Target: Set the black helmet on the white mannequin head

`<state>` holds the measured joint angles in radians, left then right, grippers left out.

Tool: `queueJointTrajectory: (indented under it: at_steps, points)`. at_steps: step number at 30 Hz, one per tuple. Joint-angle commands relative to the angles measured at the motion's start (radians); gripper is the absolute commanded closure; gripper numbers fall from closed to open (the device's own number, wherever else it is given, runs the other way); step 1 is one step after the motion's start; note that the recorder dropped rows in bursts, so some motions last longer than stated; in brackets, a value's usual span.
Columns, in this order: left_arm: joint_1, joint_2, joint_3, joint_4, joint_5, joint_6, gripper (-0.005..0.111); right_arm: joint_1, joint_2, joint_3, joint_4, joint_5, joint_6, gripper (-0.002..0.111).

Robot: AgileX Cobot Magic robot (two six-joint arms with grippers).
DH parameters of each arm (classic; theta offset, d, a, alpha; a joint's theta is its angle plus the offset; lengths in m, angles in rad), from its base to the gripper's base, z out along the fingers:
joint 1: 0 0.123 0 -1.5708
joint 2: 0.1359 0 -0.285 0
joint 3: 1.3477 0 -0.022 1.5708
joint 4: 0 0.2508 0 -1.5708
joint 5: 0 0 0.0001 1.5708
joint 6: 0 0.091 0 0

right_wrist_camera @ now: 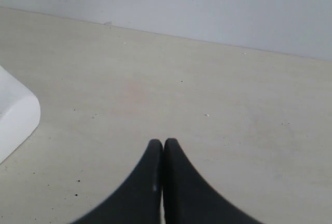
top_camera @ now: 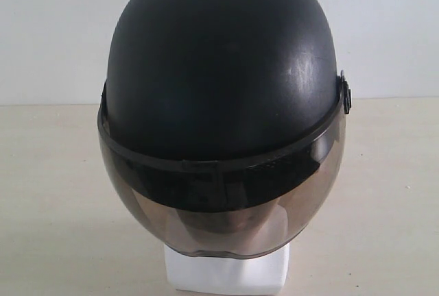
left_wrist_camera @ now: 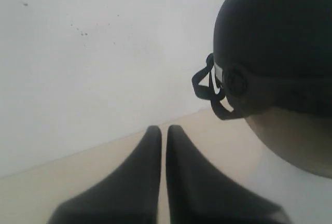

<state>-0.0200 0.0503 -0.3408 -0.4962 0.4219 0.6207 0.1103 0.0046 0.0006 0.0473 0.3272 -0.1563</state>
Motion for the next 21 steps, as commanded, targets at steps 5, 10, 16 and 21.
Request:
queueJointTrajectory:
  at_steps: [5, 10, 16, 21]
  points:
    - [0.004, -0.050, 0.333, -0.113, -0.218, -0.008, 0.102, 0.003, -0.005, -0.001, -0.006, -0.005, -0.003, 0.109]
    - [0.004, -0.050, 0.341, -0.092, -0.158, -0.022, 0.102, 0.003, -0.005, -0.001, -0.006, -0.005, -0.003, 0.109]
    - [0.004, -0.050, 0.341, -0.186, -0.155, -0.343, 0.102, 0.003, -0.005, -0.001, -0.006, -0.005, -0.001, 0.109]
    - [0.004, -0.050, 0.341, 0.111, -0.151, -0.525, 0.102, 0.003, -0.005, -0.001, -0.006, -0.005, -0.001, 0.109]
